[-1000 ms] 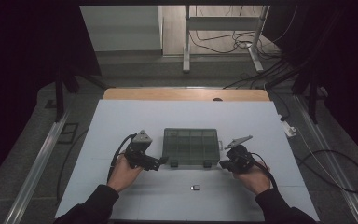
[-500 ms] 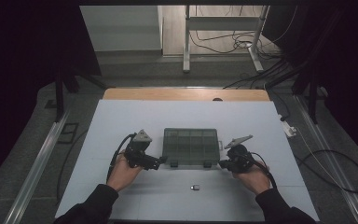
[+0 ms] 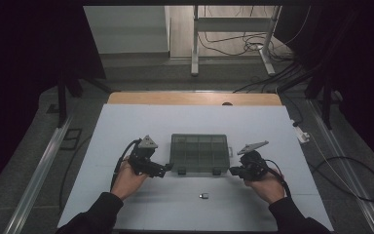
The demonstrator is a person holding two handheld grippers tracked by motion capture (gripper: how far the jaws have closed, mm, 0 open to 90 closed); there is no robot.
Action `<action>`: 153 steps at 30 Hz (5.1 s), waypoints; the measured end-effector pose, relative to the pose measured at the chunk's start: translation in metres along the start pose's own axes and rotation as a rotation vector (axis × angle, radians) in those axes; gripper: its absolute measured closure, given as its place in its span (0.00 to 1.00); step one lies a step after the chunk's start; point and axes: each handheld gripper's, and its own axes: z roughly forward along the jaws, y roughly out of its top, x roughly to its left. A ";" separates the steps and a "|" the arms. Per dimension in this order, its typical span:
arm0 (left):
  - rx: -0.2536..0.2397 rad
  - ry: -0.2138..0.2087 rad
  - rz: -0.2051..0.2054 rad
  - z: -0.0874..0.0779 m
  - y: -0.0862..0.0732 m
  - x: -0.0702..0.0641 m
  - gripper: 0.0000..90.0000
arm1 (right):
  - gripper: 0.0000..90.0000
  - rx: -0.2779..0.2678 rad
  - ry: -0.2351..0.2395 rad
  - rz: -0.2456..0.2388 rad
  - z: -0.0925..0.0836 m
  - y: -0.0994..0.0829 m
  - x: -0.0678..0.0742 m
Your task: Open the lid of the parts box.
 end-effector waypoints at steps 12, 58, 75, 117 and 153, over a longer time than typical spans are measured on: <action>0.001 -0.012 -0.007 0.000 -0.001 0.001 0.01 | 0.99 -0.047 0.006 0.023 -0.005 0.000 0.001; -0.039 -0.066 -0.009 0.004 0.010 -0.010 0.00 | 0.99 -0.301 0.015 0.036 -0.030 0.037 -0.008; -0.037 -0.089 0.024 0.011 0.016 -0.016 0.00 | 0.99 -0.326 0.014 0.029 -0.031 0.053 -0.012; 0.044 -0.125 0.123 0.048 0.024 -0.040 0.99 | 0.99 -0.341 -0.013 0.040 -0.016 0.079 -0.031; 0.036 -0.129 0.127 0.049 0.022 -0.040 0.99 | 0.99 -0.380 -0.042 0.044 -0.007 0.105 -0.044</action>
